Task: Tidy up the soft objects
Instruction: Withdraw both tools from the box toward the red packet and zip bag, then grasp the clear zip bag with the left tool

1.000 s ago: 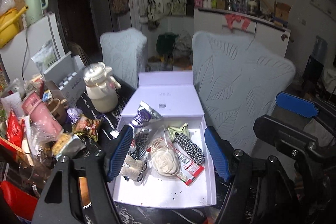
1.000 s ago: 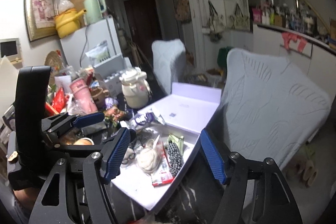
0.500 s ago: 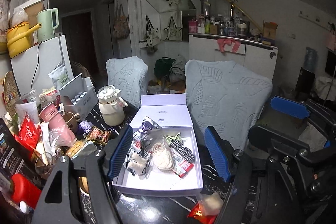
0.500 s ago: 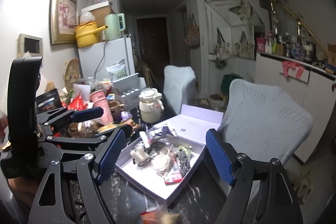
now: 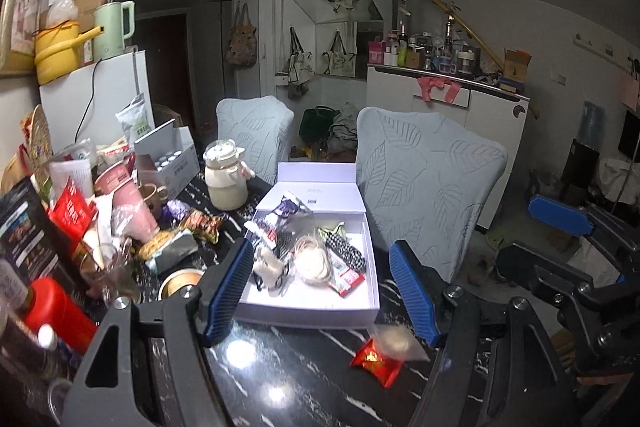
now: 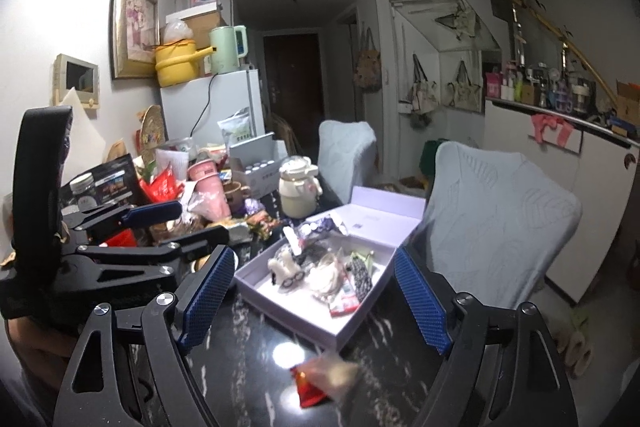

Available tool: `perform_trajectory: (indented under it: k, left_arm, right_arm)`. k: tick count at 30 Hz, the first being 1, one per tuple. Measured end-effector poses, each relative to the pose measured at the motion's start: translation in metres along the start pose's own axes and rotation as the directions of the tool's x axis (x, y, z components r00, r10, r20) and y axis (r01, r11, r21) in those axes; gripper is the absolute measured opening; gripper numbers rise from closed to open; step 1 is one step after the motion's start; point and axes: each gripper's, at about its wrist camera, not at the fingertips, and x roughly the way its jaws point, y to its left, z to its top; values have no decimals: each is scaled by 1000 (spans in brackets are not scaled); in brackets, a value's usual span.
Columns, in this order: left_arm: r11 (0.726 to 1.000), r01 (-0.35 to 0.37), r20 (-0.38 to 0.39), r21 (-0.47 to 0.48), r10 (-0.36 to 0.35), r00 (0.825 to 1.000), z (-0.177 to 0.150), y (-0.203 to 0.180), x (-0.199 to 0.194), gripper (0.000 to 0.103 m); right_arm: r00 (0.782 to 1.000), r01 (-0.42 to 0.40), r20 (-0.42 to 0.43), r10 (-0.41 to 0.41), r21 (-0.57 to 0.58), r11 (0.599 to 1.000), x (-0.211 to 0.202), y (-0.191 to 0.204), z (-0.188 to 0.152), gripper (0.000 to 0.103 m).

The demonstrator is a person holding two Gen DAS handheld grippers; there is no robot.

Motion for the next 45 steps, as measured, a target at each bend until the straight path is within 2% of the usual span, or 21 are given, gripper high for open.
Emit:
perform_trajectory:
  k: [9, 15, 25, 30, 37, 42, 45]
  left_arm:
    - [1000, -2, -56, -28, 0, 998, -34, 4, -7, 70]
    - [999, 30, -138, -34, -35, 990, -64, 1, 4, 70]
    - [995, 79, -252, -58, -91, 963, -103, -7, 35, 70]
    - [989, 117, -301, -90, -139, 943, -117, -13, 54, 70]
    - [982, 149, -324, -116, -179, 929, -117, -26, 78, 70]
    - [980, 174, -331, -96, -196, 923, -108, -44, 101, 70]
    - [977, 190, -355, -98, -212, 911, -104, -55, 121, 70]
  right_arm:
    - [998, -9, -69, 11, 32, 999, -4, 5, -39, 83]
    - [992, -16, -124, 24, 63, 998, 3, 5, -72, 83]
    - [971, 19, -240, 8, 111, 994, 22, -8, -119, 83]
    - [956, 31, -294, 16, 152, 988, 32, -21, -138, 83]
    - [937, 78, -349, -10, 181, 980, 45, -50, -156, 83]
    - [935, 120, -351, -46, 191, 974, 47, -74, -157, 83]
    - [935, 134, -350, -57, 199, 971, 49, -89, -155, 83]
